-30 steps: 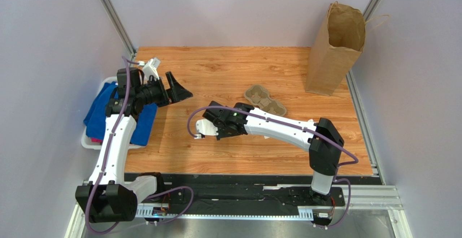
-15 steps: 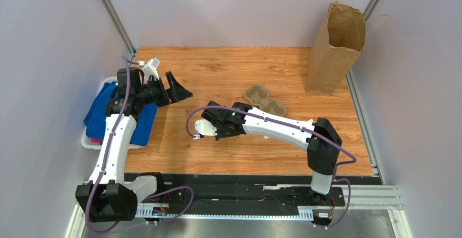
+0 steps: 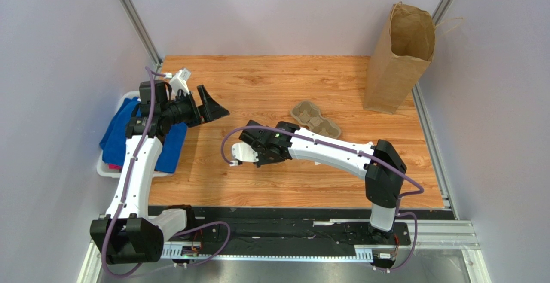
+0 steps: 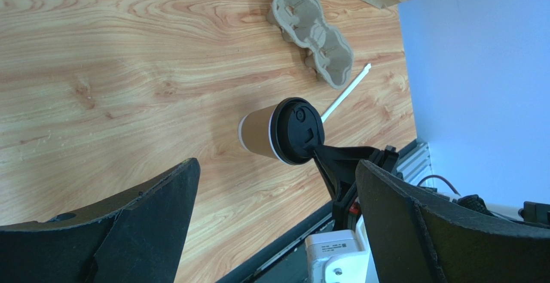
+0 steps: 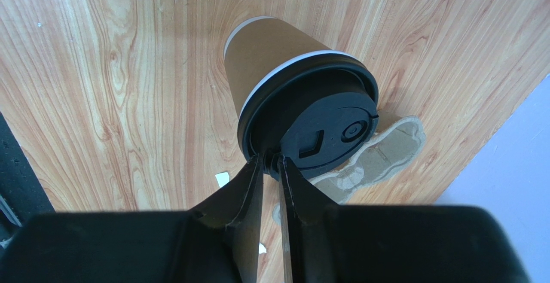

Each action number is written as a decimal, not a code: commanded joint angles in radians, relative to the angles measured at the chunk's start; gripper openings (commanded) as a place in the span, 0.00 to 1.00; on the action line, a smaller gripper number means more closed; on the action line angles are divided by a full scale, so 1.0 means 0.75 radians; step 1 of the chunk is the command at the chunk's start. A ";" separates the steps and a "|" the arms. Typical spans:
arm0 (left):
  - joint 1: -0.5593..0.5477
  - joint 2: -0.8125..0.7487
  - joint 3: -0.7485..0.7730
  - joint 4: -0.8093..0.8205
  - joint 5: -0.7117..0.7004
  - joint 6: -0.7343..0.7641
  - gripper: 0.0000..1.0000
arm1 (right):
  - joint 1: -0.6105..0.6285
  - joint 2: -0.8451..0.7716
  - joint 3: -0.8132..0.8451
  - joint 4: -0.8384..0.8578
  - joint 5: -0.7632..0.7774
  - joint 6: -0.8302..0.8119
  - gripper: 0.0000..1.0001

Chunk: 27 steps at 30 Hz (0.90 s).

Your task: Pack the takeout coffee

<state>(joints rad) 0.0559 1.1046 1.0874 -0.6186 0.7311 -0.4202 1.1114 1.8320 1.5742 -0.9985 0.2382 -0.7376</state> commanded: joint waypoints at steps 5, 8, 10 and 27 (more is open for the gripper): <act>0.011 -0.006 0.051 0.007 0.005 0.022 0.99 | 0.021 -0.005 0.122 -0.031 -0.048 0.016 0.32; 0.011 -0.010 0.070 -0.016 -0.011 0.039 0.99 | 0.019 -0.019 0.184 -0.074 -0.060 0.020 0.38; 0.011 -0.006 0.092 -0.040 0.011 0.094 0.99 | 0.017 -0.062 0.202 -0.088 -0.058 0.022 0.43; -0.154 -0.027 0.318 -0.194 0.222 0.408 0.99 | -0.692 -0.608 -0.025 0.206 -0.928 0.795 0.65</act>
<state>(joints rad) 0.0257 1.0344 1.3689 -0.7372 0.8101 0.0250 0.6586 1.4387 1.6405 -0.9489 -0.1860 -0.4011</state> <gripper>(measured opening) 0.990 0.658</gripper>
